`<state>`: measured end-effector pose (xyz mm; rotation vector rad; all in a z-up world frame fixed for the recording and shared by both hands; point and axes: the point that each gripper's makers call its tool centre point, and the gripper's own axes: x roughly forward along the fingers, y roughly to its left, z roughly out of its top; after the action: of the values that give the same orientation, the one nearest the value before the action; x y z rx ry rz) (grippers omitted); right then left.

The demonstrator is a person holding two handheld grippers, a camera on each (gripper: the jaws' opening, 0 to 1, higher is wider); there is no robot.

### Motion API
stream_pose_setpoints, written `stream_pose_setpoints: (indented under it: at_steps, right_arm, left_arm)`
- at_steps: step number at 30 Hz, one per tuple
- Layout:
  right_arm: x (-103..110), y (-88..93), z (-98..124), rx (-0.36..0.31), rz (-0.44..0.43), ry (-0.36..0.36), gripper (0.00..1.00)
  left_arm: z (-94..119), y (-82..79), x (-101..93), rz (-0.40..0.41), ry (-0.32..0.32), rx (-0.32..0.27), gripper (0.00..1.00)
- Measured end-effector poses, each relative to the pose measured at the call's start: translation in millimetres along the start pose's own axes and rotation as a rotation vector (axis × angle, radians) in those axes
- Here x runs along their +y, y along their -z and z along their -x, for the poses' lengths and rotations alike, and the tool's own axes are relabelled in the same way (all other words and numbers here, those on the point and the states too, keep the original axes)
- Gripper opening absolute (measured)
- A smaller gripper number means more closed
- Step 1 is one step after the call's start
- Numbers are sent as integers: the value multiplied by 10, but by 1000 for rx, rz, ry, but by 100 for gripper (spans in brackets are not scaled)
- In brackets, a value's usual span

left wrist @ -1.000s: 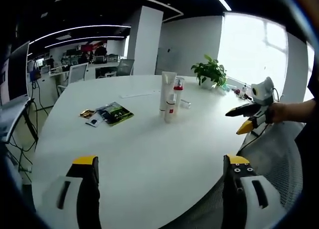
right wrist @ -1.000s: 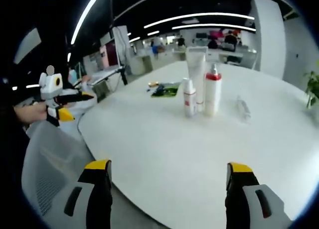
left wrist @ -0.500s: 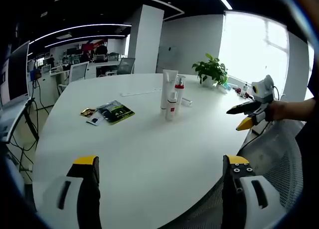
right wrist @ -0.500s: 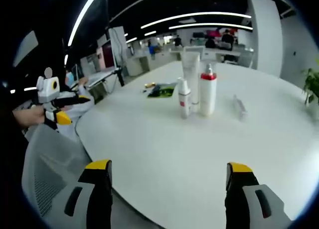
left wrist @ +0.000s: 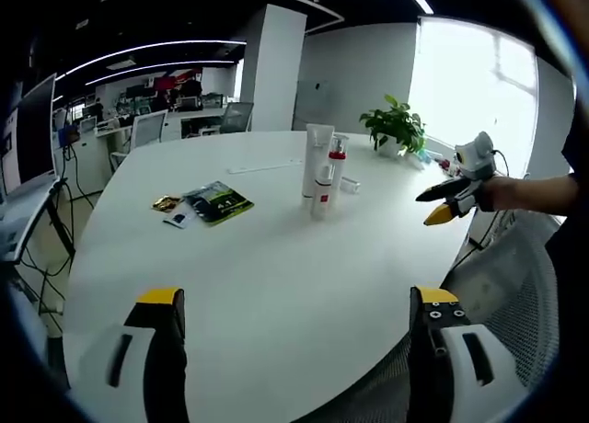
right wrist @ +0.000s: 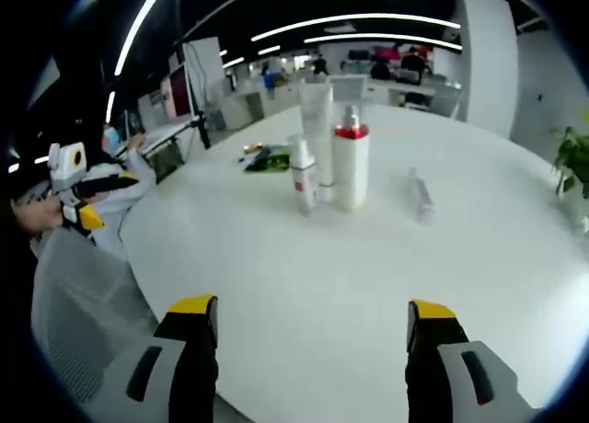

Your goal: Arrange the skincare products in the storage area until every visible bottle or jar stands upright without overlapping.

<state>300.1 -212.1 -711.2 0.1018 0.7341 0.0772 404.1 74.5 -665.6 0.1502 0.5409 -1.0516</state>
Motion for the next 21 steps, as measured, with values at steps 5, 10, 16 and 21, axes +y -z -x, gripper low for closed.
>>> stream_pose_setpoints:
  at_steps: [5, 10, 16, 21]
  right_arm:
    - [-110, -24, -50, 5, -4, 9, 87]
    - [-263, -66, -121, 8, -7, 23, 86]
    - [-361, -120, -182, 16, -9, 36, 85]
    - [-486, -140, -272, 30, -5, 46, 84]
  left_arm:
    - [-11, 16, -6, -8, 1, 11, 95]
    - [-22, 36, 9, -10, -4, 22, 94]
    - [-34, 54, 28, -24, -16, 36, 92]
    - [-53, 82, 32, -53, -25, 56, 92]
